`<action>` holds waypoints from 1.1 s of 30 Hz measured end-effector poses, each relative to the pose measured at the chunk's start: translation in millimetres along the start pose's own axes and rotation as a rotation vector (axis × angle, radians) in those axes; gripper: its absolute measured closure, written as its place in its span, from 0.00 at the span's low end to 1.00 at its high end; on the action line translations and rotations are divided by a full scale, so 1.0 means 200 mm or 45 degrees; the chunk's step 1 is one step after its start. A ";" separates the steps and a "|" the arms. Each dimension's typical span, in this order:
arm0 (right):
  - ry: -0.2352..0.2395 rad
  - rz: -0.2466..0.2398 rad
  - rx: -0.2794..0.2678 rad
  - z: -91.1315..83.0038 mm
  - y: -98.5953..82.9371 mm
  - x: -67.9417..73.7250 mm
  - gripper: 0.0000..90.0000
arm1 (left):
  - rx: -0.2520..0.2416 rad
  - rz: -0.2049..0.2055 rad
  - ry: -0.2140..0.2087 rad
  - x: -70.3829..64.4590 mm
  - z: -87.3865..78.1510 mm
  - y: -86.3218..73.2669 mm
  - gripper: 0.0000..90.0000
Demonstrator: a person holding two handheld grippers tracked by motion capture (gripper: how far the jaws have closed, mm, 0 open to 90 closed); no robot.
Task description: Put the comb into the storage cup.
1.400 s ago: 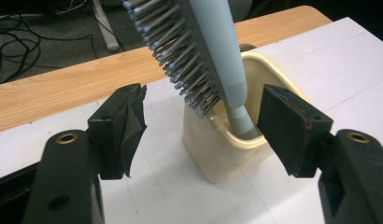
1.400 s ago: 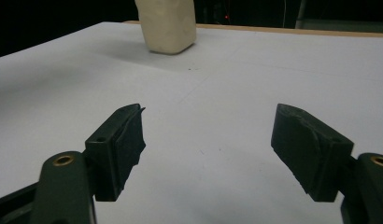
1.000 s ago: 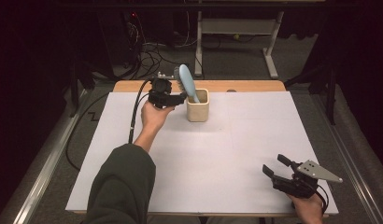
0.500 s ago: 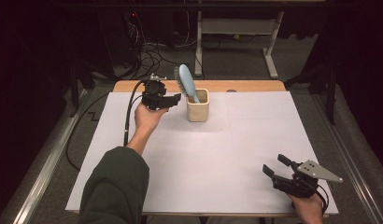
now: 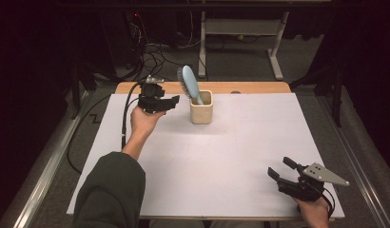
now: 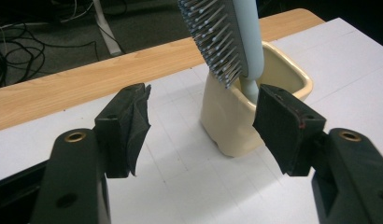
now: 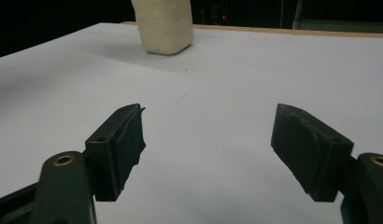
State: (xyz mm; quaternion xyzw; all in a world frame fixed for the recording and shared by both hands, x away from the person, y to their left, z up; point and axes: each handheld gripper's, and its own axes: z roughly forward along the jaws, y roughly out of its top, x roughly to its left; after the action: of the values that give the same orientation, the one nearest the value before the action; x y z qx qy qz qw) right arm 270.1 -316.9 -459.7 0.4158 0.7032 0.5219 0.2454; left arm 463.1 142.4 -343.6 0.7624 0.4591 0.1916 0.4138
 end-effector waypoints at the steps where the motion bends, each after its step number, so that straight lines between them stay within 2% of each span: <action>1: 0.000 -0.001 0.001 0.00 0.00 0.00 0.29 | -0.002 0.000 -0.001 0.00 0.00 0.00 0.40; 25: -0.008 -0.015 -0.002 0.00 0.00 0.00 0.29 | -0.005 0.006 -0.004 0.06 -0.11 -0.10 0.40; 33: -0.008 -0.020 -0.001 0.00 0.00 0.00 0.29 | -0.025 0.002 -0.005 0.07 -0.14 -0.13 0.40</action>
State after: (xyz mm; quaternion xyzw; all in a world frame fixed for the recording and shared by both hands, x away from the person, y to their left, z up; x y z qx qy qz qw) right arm 269.6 -316.5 -459.3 0.4120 0.7055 0.5188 0.2519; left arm 437.4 173.2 -349.2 0.7590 0.4557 0.1950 0.4221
